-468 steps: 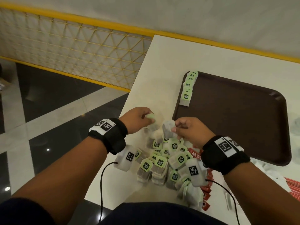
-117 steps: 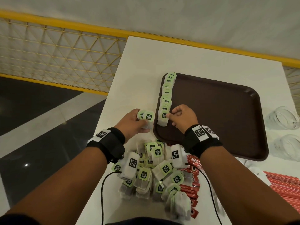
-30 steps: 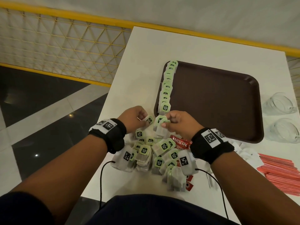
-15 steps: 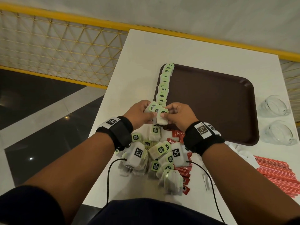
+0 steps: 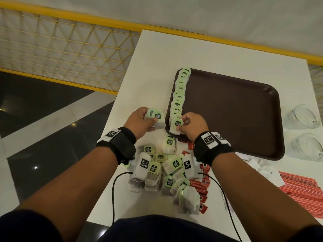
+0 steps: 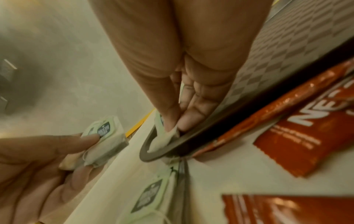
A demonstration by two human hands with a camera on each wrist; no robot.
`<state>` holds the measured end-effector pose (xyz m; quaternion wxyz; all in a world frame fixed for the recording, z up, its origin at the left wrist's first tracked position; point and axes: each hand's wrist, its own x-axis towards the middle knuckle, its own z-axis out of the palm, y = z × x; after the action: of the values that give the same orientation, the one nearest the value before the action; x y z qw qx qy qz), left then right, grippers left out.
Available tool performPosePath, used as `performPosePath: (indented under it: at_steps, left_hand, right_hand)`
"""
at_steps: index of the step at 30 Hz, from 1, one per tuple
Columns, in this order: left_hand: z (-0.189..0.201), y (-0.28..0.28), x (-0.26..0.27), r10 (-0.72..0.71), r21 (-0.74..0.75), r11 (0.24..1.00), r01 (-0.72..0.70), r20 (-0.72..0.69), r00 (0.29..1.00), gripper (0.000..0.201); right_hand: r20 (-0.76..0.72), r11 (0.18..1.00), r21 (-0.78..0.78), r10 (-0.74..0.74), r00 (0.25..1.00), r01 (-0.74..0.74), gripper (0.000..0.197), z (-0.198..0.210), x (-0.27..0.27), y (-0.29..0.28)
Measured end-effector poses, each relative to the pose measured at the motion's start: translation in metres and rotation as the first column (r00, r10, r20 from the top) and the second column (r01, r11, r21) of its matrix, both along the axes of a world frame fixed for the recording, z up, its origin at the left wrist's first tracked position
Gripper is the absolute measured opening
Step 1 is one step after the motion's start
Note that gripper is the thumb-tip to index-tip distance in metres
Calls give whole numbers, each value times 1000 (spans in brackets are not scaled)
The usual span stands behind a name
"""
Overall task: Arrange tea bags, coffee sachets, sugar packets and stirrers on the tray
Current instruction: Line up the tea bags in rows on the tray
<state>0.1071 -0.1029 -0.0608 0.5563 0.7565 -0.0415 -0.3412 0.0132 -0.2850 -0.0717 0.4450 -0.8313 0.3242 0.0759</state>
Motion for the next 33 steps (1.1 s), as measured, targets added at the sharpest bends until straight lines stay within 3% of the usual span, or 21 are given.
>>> performPosePath:
  at_steps: [7, 12, 14, 18, 22, 26, 33]
  left_hand:
    - [-1, 3, -1, 4, -35, 999, -5, -25, 1000, 24]
    - [0, 2, -1, -19, -51, 999, 17, -38, 999, 22]
    - [0, 0, -2, -39, -69, 997, 35, -50, 998, 20]
    - [1, -9, -9, -100, -97, 991, 94, -59, 993, 26]
    - [0, -18, -11, -114, -104, 989, 105, -89, 990, 12]
    - [1, -16, -5, -53, -86, 995, 45, -89, 995, 6]
    - [-4, -10, 4, -95, 90, 992, 88, 81, 992, 12]
  right_hand:
    - [8, 996, -83, 8, 1000, -7, 26, -2, 9, 6]
    - [63, 980, -197, 16, 998, -3, 37, 7, 5, 5]
    - [113, 990, -138, 26, 993, -10, 32, 12, 3, 7]
    - [124, 985, 152, 60, 990, -79, 21, 19, -3, 16]
    - [105, 983, 185, -34, 994, 14, 19, 11, -8, 12]
    - [37, 988, 145, -60, 998, 54, 16, 1, -13, 4]
    - [-16, 999, -22, -38, 999, 37, 13, -4, -6, 3]
